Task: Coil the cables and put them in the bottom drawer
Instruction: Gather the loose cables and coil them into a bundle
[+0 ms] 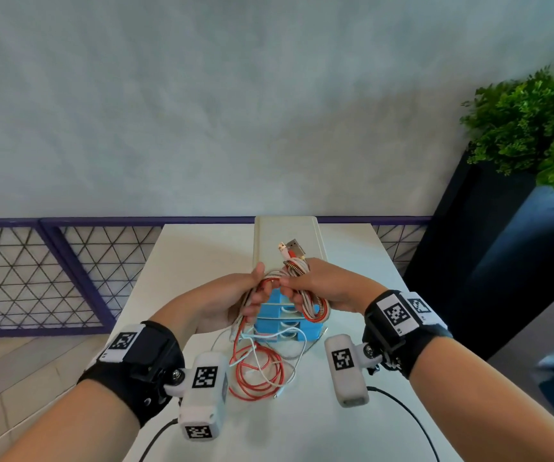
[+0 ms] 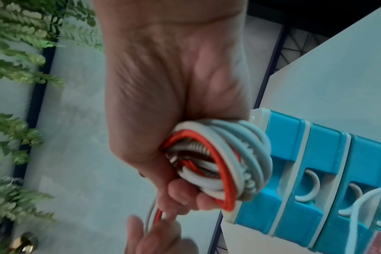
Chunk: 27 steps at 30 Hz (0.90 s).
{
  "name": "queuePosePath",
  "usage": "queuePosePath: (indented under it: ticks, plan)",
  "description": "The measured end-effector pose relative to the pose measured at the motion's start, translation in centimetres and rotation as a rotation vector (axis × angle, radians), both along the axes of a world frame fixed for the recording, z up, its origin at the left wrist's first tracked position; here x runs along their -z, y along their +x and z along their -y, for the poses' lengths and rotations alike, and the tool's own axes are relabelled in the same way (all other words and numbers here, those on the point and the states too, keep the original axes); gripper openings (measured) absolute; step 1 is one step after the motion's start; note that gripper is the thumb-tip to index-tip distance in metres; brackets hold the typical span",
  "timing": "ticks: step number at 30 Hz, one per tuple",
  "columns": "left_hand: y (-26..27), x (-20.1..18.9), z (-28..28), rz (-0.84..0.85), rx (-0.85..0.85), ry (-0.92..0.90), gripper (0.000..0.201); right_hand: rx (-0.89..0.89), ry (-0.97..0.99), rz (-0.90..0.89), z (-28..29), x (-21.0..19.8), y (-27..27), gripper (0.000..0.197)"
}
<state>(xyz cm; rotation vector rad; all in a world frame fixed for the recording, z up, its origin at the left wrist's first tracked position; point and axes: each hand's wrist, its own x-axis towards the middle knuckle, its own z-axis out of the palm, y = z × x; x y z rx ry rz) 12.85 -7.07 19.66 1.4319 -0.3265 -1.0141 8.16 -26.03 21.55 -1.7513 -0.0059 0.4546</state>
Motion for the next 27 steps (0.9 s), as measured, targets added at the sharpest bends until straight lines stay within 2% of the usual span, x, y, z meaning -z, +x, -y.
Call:
queuePosePath:
  ticks: [3, 6, 8, 10, 13, 17, 20, 22, 24, 27]
  plan:
    - [0.3, 0.7, -1.5, -0.122, 0.11, -0.023, 0.059, 0.061, 0.082, 0.014, 1.0, 0.2, 0.5, 0.015]
    - [0.4, 1.3, -2.0, -0.154, 0.178, -0.076, 0.049, 0.078, 0.083, 0.018, 1.3, 0.8, 0.9, 0.016]
    - [0.1, 1.1, -1.4, -0.128, 0.162, -0.082, 0.043, 0.128, 0.037, 0.047, 0.7, 1.2, 1.2, 0.017]
    - [-0.1, 0.9, -0.7, -0.053, 0.093, -0.038, 0.039, 0.197, -0.051, 0.108, 0.0, 1.7, 1.7, 0.02]
    - [-0.5, 0.6, 0.4, 0.202, -0.036, 0.101, 0.037, 0.212, -0.147, 0.184, -0.7, 2.2, 1.7, 0.041]
    - [-0.9, 1.2, 2.1, 0.607, -0.213, 0.345, 0.04, 0.285, -0.038, 0.125, -1.9, 3.3, 1.5, 0.051]
    - [-1.5, 1.7, 3.1, 0.824, -0.198, 0.48, 0.042, 0.336, 0.049, 0.067, -2.7, 4.0, 1.2, 0.056]
    - [-2.4, 1.4, 4.1, 0.82, -0.114, 0.407, 0.04, 0.333, 0.119, 0.021, -3.0, 4.1, 1.1, 0.06]
    - [-3.2, 1.0, 5.0, 0.737, -0.054, 0.362, 0.038, 0.339, 0.205, -0.043, -3.2, 4.0, 0.7, 0.059]
    - [-4.1, 1.0, 5.4, 0.697, 0.01, 0.515, 0.042, 0.355, 0.302, -0.118, -3.3, 4.0, 0.0, 0.037]
